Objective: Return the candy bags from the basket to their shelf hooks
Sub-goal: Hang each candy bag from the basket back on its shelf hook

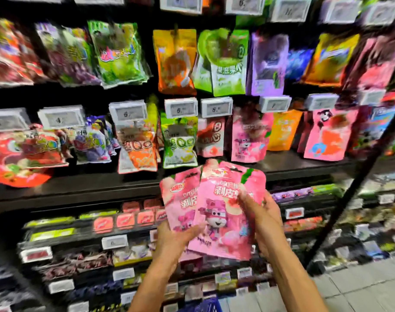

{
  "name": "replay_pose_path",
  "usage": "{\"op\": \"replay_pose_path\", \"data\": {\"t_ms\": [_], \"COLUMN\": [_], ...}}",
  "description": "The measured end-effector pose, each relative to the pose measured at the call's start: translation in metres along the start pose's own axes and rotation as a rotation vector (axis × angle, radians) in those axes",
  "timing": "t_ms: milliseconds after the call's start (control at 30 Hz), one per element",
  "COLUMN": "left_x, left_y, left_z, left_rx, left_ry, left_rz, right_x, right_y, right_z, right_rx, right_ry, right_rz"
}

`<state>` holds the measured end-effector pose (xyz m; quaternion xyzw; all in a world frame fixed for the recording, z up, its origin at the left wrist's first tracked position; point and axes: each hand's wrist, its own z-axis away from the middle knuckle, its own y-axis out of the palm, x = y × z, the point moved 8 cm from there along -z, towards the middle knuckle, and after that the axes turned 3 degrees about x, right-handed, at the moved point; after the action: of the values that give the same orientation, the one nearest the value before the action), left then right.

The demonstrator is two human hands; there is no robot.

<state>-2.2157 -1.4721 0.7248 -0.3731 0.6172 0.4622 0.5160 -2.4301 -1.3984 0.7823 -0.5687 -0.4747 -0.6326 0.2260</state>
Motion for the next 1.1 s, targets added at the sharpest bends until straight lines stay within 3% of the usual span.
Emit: {"op": "replay_pose_path", "data": {"t_ms": [233, 400, 567, 833, 1100], "left_x": [0.009, 0.015, 0.016, 0.014, 0.001], "left_y": [0.049, 0.092, 0.131, 0.166, 0.175], "left_z": [-0.028, -0.059, -0.091, -0.122, -0.149], "left_rx": [-0.033, -0.071, -0.134, -0.216, -0.231], "left_ry": [-0.049, -0.047, -0.033, -0.014, -0.019], "left_rz": [0.007, 0.026, 0.033, 0.100, 0.177], "right_x": [0.066, 0.085, 0.090, 0.101, 0.113], "right_y": [-0.040, -0.068, -0.076, -0.079, -0.063], "right_z": [-0.052, -0.096, -0.157, -0.215, -0.253], "right_rx": [-0.213, -0.264, -0.075, 0.107, 0.136], "right_ry": [-0.187, -0.170, 0.009, 0.151, 0.062], "right_rz": [0.173, 0.156, -0.033, 0.001, -0.031]}}
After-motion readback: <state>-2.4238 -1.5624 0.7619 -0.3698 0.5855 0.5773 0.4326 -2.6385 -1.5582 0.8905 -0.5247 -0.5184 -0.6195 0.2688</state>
